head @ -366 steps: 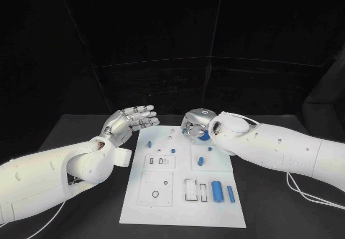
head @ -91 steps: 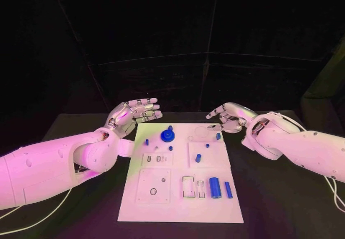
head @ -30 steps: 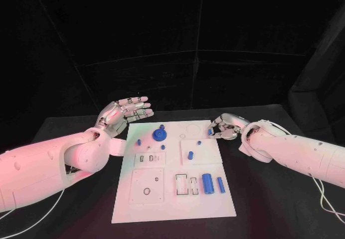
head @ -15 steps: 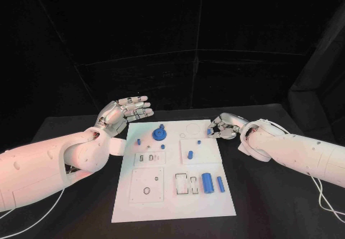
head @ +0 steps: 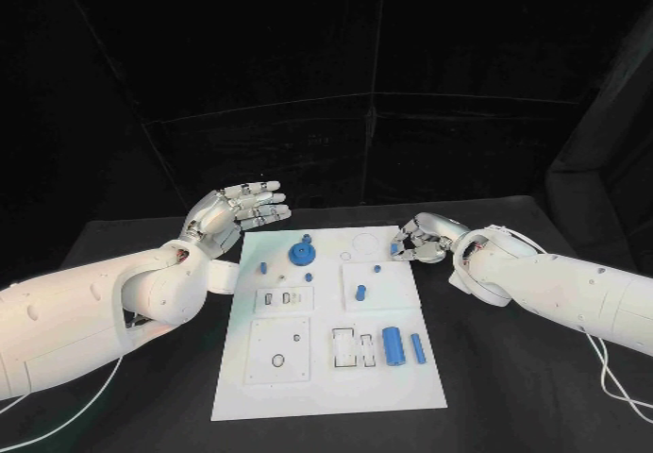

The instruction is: Assemble the parts on the task board

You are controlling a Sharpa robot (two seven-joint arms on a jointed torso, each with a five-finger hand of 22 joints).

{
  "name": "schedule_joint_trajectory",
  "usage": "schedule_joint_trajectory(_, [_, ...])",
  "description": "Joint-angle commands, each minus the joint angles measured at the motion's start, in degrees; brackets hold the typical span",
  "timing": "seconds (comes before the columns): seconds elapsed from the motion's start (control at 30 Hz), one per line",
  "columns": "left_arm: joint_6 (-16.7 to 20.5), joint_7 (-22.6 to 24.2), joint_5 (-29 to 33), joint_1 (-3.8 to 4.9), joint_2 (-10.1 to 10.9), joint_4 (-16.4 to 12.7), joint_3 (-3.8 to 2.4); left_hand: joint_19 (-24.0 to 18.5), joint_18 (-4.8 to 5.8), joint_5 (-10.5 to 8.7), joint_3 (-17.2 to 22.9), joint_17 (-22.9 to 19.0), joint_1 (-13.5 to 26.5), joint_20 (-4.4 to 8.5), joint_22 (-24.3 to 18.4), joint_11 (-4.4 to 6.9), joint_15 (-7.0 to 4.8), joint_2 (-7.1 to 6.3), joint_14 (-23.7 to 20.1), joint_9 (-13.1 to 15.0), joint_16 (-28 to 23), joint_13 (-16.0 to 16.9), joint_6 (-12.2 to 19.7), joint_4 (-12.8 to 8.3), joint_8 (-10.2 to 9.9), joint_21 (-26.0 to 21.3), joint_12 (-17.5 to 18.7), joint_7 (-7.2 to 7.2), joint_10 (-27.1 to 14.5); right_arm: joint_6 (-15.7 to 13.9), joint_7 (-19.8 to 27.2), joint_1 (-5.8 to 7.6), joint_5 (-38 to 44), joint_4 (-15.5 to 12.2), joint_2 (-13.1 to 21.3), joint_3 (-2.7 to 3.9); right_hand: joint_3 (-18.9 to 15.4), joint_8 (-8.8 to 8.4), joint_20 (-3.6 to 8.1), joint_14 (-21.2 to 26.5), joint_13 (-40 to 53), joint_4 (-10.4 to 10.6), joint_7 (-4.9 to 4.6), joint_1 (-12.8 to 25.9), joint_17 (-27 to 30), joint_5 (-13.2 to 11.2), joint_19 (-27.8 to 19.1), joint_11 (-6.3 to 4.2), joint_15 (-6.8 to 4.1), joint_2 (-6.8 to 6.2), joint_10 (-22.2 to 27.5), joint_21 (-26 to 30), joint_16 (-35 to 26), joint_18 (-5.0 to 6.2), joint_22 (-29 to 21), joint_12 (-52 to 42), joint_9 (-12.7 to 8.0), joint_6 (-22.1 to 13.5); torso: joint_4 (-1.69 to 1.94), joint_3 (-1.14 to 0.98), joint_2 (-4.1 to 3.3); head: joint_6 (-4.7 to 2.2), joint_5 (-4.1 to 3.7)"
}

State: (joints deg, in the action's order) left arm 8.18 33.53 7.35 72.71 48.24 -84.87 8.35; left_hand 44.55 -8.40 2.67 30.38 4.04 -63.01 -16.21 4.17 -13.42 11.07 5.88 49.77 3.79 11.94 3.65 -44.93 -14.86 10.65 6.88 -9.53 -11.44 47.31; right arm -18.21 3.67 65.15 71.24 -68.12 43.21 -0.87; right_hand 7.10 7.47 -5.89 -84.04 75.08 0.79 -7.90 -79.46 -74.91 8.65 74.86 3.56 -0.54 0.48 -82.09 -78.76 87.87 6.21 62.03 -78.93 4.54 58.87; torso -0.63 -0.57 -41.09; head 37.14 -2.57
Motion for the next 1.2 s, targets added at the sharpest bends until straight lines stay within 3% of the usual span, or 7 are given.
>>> schedule_joint_trajectory(0.03, [-0.78,0.14,-0.15,0.07,-0.03,-0.03,-0.05,0.31,-1.04,0.16,0.33,-0.07,0.39,-0.06,-0.09,0.00,-0.09,-0.01,0.28,-0.02,0.39,-0.04,0.27,-0.02,0.13,-0.22,-0.38,-5.11,0.19,-3.03,-0.10,0.08,-0.12,-1.29,0.14,0.04,0.42,0.31,0.48,-4.98,3.18,0.09,0.17,0.47,-10.58,1.02,0.07,-0.65,-0.48,0.54,-0.25,-0.31,0.37,-0.92,0.33,-0.49,0.04,0.89,-0.01,-0.03,0.02,-0.02,0.12])
schedule_joint_trajectory(0.37, [-0.70,0.02,-0.15,0.08,0.09,-0.03,-0.05,0.31,-1.04,0.16,0.33,-0.07,0.39,-0.06,-0.09,0.00,-0.09,-0.01,0.28,-0.02,0.39,-0.04,0.27,-0.02,0.13,-0.22,-0.38,-5.11,0.19,-6.02,-2.25,0.18,-1.60,-8.09,1.95,0.10,0.73,0.50,0.84,-5.13,4.39,0.25,0.62,1.11,-11.22,2.31,0.70,-1.04,-0.84,0.69,-1.18,-0.78,0.62,-1.11,1.36,-1.56,0.09,2.01,0.09,0.21,0.30,-0.01,0.33])
schedule_joint_trajectory(0.57, [-0.71,-0.02,-0.15,0.08,-0.04,0.28,-0.05,0.31,-1.03,0.16,0.53,-0.08,0.48,-0.07,-0.10,-0.02,-0.07,-0.14,0.23,-0.02,0.39,-0.04,0.36,0.05,0.21,-0.28,-0.39,-5.13,0.14,-6.21,-4.66,0.30,-1.22,-11.31,1.04,0.12,0.78,0.56,0.90,-5.13,4.49,0.32,0.74,1.27,-11.23,2.33,0.70,-1.13,-0.91,0.74,-1.28,-0.79,0.63,-1.11,1.34,-1.64,0.12,2.28,0.34,0.55,0.81,0.26,0.95])
schedule_joint_trajectory(0.83, [-0.73,-0.01,-0.15,0.10,-0.15,0.73,-0.05,0.31,-1.03,0.16,0.53,-0.08,0.48,-0.07,-0.10,-0.02,-0.07,-0.14,0.23,-0.02,0.39,-0.04,0.36,0.05,0.21,-0.28,-0.39,-5.13,0.14,-4.61,-5.92,0.32,1.90,-12.13,-3.51,0.12,0.94,0.51,0.97,-5.20,4.79,0.32,0.82,1.29,-11.51,2.46,0.71,-1.21,-0.99,0.90,-1.49,-0.79,0.74,-1.10,1.33,-1.90,0.11,2.37,0.74,0.92,1.39,0.91,1.89])
schedule_joint_trajectory(1.13, [-0.60,0.09,-0.15,0.18,-0.04,1.01,-0.06,0.31,-1.03,0.16,0.53,-0.08,0.48,-0.07,-0.10,-0.02,-0.07,-0.14,0.23,-0.02,0.39,-0.04,0.36,0.05,0.21,-0.28,-0.39,-5.13,0.14,-2.44,-9.34,0.30,6.83,-11.92,-8.97,0.11,1.14,0.45,1.04,-5.20,4.83,0.24,0.88,1.20,-11.51,2.57,0.73,-1.28,-1.05,1.04,-1.53,-0.81,0.74,-1.11,1.35,-1.92,0.09,2.43,1.00,1.12,1.56,1.45,3.24])
schedule_joint_trajectory(1.2, [-0.54,0.11,-0.15,0.21,-0.02,1.11,-0.06,0.31,-1.03,0.16,0.53,-0.08,0.48,-0.07,-0.10,-0.02,-0.07,-0.14,0.23,-0.02,0.39,-0.04,0.36,0.05,0.21,-0.28,-0.39,-5.13,0.14,-1.72,-10.32,0.30,7.86,-11.69,-10.10,0.10,1.20,0.44,1.06,-5.19,4.80,0.23,0.89,1.18,-11.47,2.60,0.74,-1.29,-1.06,1.09,-1.51,-0.81,0.72,-1.11,1.37,-1.89,0.09,2.46,0.92,1.11,1.57,1.53,3.58])
